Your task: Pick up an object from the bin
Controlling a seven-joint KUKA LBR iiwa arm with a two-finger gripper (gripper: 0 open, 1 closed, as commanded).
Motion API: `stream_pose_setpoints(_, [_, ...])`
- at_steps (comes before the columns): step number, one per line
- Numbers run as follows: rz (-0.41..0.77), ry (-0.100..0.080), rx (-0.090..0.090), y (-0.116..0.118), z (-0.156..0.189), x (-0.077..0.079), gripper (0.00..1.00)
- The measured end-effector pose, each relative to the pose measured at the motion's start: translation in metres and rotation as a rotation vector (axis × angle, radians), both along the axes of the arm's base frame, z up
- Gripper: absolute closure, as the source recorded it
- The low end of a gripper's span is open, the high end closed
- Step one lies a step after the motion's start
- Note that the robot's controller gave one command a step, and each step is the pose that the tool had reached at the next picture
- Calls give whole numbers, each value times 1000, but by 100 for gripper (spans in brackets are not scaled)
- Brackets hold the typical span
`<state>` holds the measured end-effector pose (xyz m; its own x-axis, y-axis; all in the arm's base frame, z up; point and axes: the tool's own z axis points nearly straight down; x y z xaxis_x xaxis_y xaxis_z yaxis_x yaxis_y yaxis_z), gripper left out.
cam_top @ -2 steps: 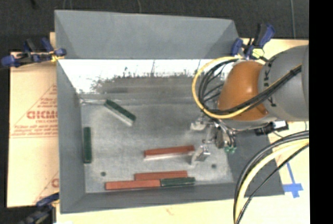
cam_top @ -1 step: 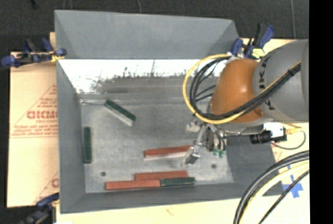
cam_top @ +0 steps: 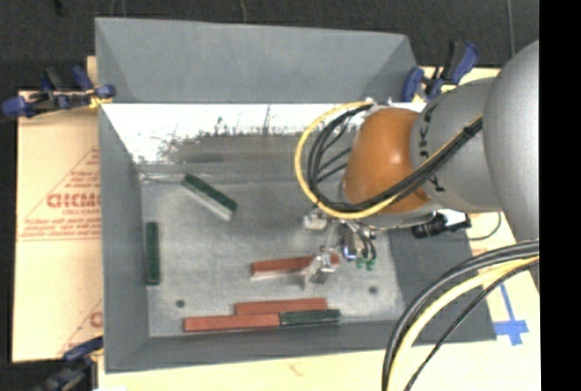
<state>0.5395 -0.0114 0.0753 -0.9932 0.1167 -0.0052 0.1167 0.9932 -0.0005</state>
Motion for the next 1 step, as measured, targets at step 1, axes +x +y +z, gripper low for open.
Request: stream_pose_setpoints(1, [4, 12, 3, 0, 8, -5, 100])
